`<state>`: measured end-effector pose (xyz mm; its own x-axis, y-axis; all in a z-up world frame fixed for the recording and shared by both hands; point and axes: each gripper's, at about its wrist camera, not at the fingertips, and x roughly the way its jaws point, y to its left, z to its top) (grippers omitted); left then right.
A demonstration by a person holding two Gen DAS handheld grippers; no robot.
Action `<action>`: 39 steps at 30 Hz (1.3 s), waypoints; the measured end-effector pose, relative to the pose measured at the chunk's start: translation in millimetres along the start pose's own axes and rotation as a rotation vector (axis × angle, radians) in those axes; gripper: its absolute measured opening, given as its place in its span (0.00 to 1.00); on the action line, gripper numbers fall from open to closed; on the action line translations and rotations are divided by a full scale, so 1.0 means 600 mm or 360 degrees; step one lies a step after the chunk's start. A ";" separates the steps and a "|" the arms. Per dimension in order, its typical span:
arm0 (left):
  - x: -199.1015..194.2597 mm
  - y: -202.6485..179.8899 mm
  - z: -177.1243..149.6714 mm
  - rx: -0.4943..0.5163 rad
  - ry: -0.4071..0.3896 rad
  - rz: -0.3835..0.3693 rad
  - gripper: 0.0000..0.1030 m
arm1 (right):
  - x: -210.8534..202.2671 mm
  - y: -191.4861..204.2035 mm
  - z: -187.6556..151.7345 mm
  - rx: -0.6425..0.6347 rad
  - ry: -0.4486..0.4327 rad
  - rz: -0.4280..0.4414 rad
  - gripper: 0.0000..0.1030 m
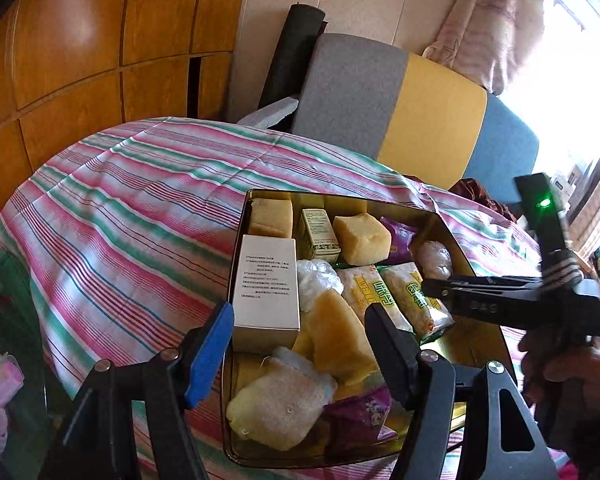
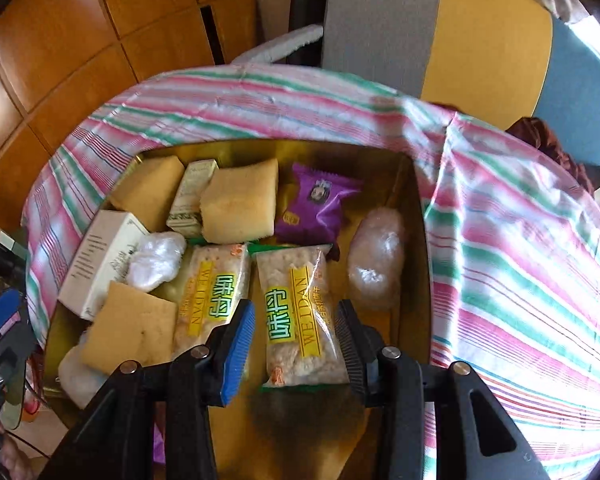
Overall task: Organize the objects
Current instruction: 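Carry the WEIDAN cracker packet into the gold tray and open the right gripper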
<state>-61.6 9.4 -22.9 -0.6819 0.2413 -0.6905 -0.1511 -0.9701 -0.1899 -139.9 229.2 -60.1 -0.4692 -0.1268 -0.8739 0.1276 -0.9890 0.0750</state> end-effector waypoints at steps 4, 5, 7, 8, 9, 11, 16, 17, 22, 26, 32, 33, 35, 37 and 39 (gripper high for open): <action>-0.005 -0.010 0.000 0.0028 -0.0014 0.0038 0.76 | -0.031 0.005 -0.014 0.0005 -0.0085 -0.0014 0.41; -0.007 -0.013 0.000 0.0038 -0.0021 0.0060 0.78 | -0.038 0.006 -0.020 0.0005 -0.0105 -0.0022 0.41; -0.010 -0.016 0.000 0.0048 -0.0032 0.0087 0.80 | -0.053 0.006 -0.031 0.0008 -0.0139 -0.0036 0.41; -0.012 -0.017 0.000 0.0048 -0.0037 0.0092 0.81 | -0.058 0.006 -0.037 0.0016 -0.0156 -0.0046 0.41; -0.014 -0.017 0.000 0.0049 -0.0040 0.0103 0.84 | -0.064 0.006 -0.044 0.0021 -0.0170 -0.0060 0.41; -0.018 -0.021 0.000 0.0058 -0.0047 0.0124 0.86 | -0.076 0.004 -0.059 0.0031 -0.0197 -0.0099 0.42; -0.033 -0.031 -0.007 0.0071 -0.0081 0.0159 0.99 | -0.115 -0.006 -0.098 0.0084 -0.0279 -0.0192 0.44; -0.038 -0.033 -0.008 0.0071 -0.0094 0.0159 1.00 | -0.124 -0.006 -0.106 0.0093 -0.0301 -0.0214 0.44; -0.060 -0.045 -0.014 0.0078 -0.0134 0.0189 1.00 | -0.170 -0.010 -0.144 0.0160 -0.0394 -0.0256 0.44; -0.070 -0.055 -0.021 0.0086 -0.0140 0.0234 1.00 | -0.199 -0.007 -0.167 0.0195 -0.0454 -0.0272 0.45; -0.088 -0.061 -0.032 0.0113 -0.0160 0.0279 1.00 | -0.196 0.000 -0.171 0.0223 -0.0453 -0.0287 0.45; -0.091 -0.060 -0.034 0.0116 -0.0165 0.0277 1.00 | -0.193 0.001 -0.172 0.0227 -0.0450 -0.0283 0.45; -0.095 -0.058 -0.037 0.0111 -0.0167 0.0272 1.00 | -0.189 0.006 -0.172 0.0224 -0.0447 -0.0279 0.45; -0.096 -0.055 -0.040 0.0104 -0.0167 0.0267 1.00 | -0.186 0.011 -0.172 0.0216 -0.0450 -0.0280 0.45; -0.098 -0.052 -0.041 0.0095 -0.0169 0.0264 1.00 | -0.184 0.016 -0.171 0.0207 -0.0454 -0.0276 0.45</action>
<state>0.8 25.9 6.7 -0.7720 0.0770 -0.6309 -0.0704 -0.9969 -0.0355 3.2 241.4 -12.0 -0.7015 0.0457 -0.7112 -0.0788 -0.9968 0.0137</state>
